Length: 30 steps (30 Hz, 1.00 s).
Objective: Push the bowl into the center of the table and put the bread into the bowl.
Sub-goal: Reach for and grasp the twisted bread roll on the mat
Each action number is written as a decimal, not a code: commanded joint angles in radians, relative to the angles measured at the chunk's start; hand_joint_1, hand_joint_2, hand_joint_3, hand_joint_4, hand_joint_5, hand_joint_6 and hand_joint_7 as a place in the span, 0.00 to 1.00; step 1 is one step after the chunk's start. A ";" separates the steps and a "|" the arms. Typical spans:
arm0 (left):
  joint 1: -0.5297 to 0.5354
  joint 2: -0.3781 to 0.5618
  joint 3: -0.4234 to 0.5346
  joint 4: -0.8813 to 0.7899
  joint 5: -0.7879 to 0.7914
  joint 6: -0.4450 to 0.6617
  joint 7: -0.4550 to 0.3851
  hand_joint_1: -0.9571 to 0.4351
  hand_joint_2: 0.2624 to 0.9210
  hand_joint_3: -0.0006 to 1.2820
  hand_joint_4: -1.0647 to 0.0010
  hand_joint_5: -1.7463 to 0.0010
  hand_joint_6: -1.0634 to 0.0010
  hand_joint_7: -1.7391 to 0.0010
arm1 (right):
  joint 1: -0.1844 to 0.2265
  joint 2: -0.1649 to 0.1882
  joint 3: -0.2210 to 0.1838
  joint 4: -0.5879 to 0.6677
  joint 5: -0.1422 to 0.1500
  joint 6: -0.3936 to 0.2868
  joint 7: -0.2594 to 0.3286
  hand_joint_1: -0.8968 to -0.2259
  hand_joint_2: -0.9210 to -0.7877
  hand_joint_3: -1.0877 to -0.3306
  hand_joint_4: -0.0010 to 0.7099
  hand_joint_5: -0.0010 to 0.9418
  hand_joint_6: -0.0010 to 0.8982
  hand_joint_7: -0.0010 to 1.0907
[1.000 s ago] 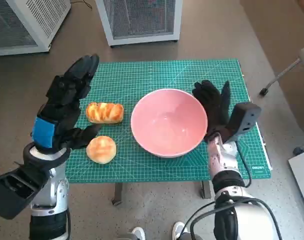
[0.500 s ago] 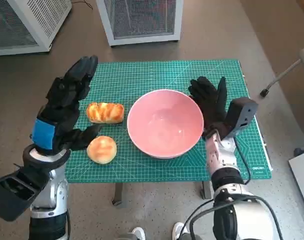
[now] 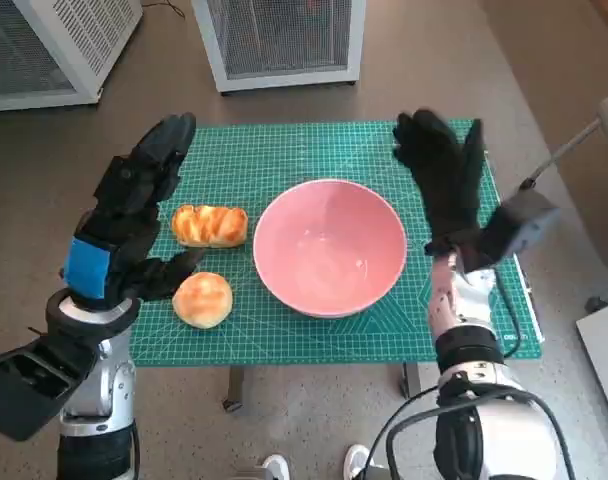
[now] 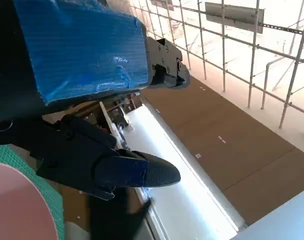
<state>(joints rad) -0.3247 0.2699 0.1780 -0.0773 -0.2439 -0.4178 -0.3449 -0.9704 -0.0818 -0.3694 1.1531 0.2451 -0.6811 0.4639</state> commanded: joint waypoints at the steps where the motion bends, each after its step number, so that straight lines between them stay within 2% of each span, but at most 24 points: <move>1: -0.037 0.043 0.024 0.028 0.034 0.009 0.012 0.20 1.00 0.21 0.82 1.00 0.77 0.89 | 0.041 -0.011 0.005 -0.104 0.056 -0.079 0.112 0.52 0.00 0.58 0.50 0.01 0.10 0.57; 5: -0.062 0.096 0.032 0.052 0.102 0.011 0.018 0.19 1.00 0.21 0.84 1.00 0.78 0.90 | 0.090 -0.003 0.028 -0.243 0.107 -0.116 0.192 0.50 0.00 0.59 0.51 0.01 0.11 0.58; 11: -0.097 0.201 0.025 0.090 0.232 0.036 0.020 0.18 1.00 0.19 0.89 1.00 0.83 0.92 | 0.173 -0.002 0.073 -0.462 0.189 -0.092 0.272 0.50 0.00 0.60 0.51 0.01 0.12 0.59; 13: -0.108 0.237 0.017 0.096 0.249 0.070 0.001 0.20 1.00 0.12 0.92 1.00 0.86 0.93 | 0.195 -0.007 0.085 -0.515 0.208 -0.076 0.285 0.49 0.00 0.61 0.52 0.01 0.12 0.60; 15: -0.118 0.272 0.006 0.094 0.258 0.119 -0.025 0.24 0.94 0.07 0.96 1.00 0.88 0.94 | 0.218 -0.012 0.096 -0.564 0.222 -0.057 0.291 0.50 0.00 0.63 0.52 0.01 0.13 0.60; 17: -0.128 0.306 -0.008 0.082 0.280 0.180 -0.046 0.32 0.86 0.04 0.98 1.00 0.90 0.95 | 0.241 -0.017 0.106 -0.611 0.233 -0.035 0.291 0.50 0.00 0.66 0.52 0.01 0.13 0.60; 19: -0.137 0.338 -0.026 0.060 0.338 0.237 -0.046 0.45 0.77 0.02 0.99 1.00 0.91 0.95 | 0.261 -0.022 0.114 -0.651 0.240 -0.012 0.285 0.49 0.00 0.70 0.53 0.02 0.14 0.60; 22: -0.150 0.371 -0.060 0.023 0.446 0.308 -0.029 0.59 0.72 0.01 0.93 0.98 0.85 0.94 | 0.287 -0.027 0.123 -0.702 0.246 0.019 0.274 0.49 0.00 0.74 0.55 0.02 0.17 0.57; 25: -0.165 0.386 -0.100 -0.016 0.528 0.402 -0.037 0.67 0.71 0.01 0.91 0.98 0.81 0.93 | 0.307 -0.029 0.129 -0.744 0.252 0.054 0.262 0.50 0.00 0.79 0.56 0.02 0.19 0.56; 30: -0.193 0.393 -0.155 -0.053 0.593 0.523 -0.082 0.72 0.70 0.01 0.89 0.99 0.78 0.93 | 0.325 -0.032 0.134 -0.779 0.251 0.077 0.254 0.50 0.00 0.83 0.57 0.02 0.22 0.54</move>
<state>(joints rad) -0.4867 0.6459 0.0586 -0.0980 0.3162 0.0433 -0.3967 -0.6763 -0.1102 -0.2430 0.3901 0.4920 -0.6238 0.7275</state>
